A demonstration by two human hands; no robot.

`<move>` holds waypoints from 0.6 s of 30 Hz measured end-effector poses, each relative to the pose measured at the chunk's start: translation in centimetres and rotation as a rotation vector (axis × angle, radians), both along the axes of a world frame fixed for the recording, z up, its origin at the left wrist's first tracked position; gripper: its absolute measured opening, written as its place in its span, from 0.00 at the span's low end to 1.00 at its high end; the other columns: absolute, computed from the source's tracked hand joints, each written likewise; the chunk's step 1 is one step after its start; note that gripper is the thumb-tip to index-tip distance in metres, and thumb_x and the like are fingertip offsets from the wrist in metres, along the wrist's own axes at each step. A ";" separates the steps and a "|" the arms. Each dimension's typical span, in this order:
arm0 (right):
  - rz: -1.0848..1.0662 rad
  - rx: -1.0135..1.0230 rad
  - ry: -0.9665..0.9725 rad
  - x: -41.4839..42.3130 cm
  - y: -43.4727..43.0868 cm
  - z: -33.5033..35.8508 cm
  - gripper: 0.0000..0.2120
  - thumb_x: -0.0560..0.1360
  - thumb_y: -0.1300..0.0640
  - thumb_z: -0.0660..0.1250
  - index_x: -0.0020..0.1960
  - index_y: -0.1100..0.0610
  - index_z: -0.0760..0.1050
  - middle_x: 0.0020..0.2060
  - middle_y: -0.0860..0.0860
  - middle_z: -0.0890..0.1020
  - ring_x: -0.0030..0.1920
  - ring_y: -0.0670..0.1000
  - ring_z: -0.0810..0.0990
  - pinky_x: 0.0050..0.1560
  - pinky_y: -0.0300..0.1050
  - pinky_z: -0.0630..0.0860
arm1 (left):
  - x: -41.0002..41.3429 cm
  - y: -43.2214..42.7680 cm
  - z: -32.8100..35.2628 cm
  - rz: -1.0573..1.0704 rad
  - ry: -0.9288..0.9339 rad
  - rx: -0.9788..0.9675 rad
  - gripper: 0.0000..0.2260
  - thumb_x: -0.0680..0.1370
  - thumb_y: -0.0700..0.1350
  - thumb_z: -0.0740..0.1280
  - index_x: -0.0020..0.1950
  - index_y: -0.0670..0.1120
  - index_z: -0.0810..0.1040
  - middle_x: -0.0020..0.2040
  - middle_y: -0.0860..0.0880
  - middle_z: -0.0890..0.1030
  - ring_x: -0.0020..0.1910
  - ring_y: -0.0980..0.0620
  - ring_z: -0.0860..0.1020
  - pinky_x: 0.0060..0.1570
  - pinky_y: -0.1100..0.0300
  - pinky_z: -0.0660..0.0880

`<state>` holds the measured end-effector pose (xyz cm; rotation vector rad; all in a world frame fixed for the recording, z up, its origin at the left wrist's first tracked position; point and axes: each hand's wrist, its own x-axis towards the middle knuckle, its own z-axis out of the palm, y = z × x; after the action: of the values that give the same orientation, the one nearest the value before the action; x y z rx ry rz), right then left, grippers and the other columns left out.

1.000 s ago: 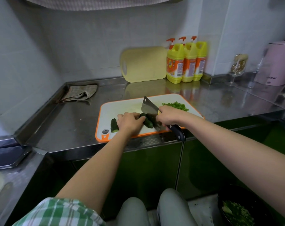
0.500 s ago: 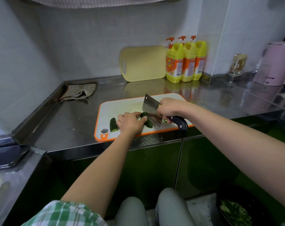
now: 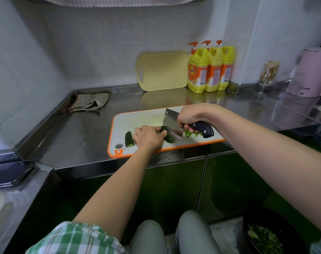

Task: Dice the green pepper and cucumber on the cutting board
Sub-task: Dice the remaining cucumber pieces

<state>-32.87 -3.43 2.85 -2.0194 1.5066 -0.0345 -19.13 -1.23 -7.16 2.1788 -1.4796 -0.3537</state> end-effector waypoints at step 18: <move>0.054 -0.097 0.100 0.6 1.8 -1.4 0.09 0.75 0.67 0.55 0.45 0.65 0.74 0.37 0.60 0.79 0.38 0.56 0.76 0.36 0.44 0.71 | -0.6 0.7 0.7 -0.002 -0.016 0.032 0.19 0.81 0.58 0.59 0.68 0.53 0.75 0.67 0.39 0.68 0.68 0.39 0.61 0.67 0.49 0.59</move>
<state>-32.30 -1.60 1.46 -2.1665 1.5376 0.0152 -19.74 -0.49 -6.50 2.2103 -1.4947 -0.3633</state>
